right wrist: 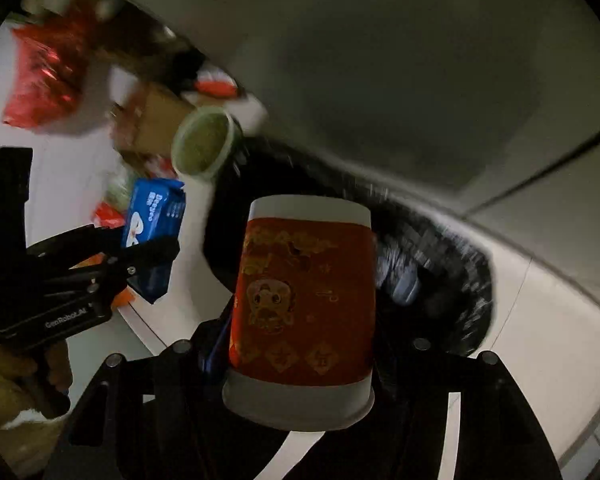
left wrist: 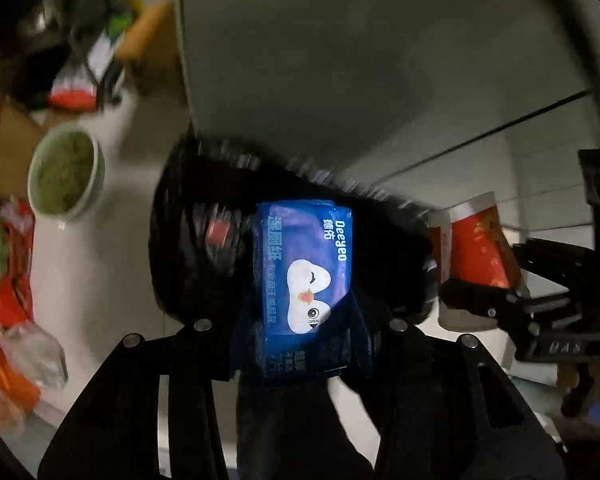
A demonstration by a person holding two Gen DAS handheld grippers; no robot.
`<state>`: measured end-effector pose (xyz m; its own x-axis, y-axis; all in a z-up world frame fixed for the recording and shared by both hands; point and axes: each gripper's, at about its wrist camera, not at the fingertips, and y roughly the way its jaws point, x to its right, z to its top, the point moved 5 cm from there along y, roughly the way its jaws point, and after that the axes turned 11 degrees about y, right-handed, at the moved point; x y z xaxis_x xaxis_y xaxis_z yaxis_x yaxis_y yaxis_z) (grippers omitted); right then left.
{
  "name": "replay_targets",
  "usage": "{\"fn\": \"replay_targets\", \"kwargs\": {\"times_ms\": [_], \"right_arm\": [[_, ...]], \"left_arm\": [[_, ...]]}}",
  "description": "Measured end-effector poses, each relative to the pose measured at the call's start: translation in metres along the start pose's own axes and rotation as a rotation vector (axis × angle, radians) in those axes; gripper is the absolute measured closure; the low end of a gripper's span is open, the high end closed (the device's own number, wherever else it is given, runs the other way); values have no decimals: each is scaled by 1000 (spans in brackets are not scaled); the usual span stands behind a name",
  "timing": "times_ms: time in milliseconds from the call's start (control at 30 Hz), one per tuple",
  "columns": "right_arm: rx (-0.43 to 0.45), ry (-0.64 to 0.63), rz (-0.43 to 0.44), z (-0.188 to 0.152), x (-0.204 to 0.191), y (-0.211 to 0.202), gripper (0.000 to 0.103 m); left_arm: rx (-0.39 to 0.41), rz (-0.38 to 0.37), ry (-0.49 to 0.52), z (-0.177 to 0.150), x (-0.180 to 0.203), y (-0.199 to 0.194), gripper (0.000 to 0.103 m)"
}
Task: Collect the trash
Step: 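Drop the blue tissue pack and red paper cup into the black trash bag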
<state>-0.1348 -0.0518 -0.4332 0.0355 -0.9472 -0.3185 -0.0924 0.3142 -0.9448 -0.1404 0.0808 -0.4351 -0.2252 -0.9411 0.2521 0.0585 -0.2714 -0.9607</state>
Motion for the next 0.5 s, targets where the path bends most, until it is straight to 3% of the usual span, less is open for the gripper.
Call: {"fn": "replay_targets", "kwargs": {"times_ms": [33, 100, 200, 333, 500], "right_arm": [[-13, 3, -11, -3, 3, 11, 44], [-29, 15, -59, -3, 11, 33, 33], [-34, 54, -105, 0, 21, 46, 26], [10, 71, -132, 4, 30, 29, 22], [129, 11, -108, 13, 21, -55, 22]], "left_arm": [[-18, -2, -11, -4, -5, 11, 61], [-71, 21, -27, -9, -17, 39, 56], [-73, 91, -42, -11, -32, 50, 29], [-30, 112, -77, -5, -48, 35, 25], [43, 115, -90, 5, -57, -16, 24]]}}
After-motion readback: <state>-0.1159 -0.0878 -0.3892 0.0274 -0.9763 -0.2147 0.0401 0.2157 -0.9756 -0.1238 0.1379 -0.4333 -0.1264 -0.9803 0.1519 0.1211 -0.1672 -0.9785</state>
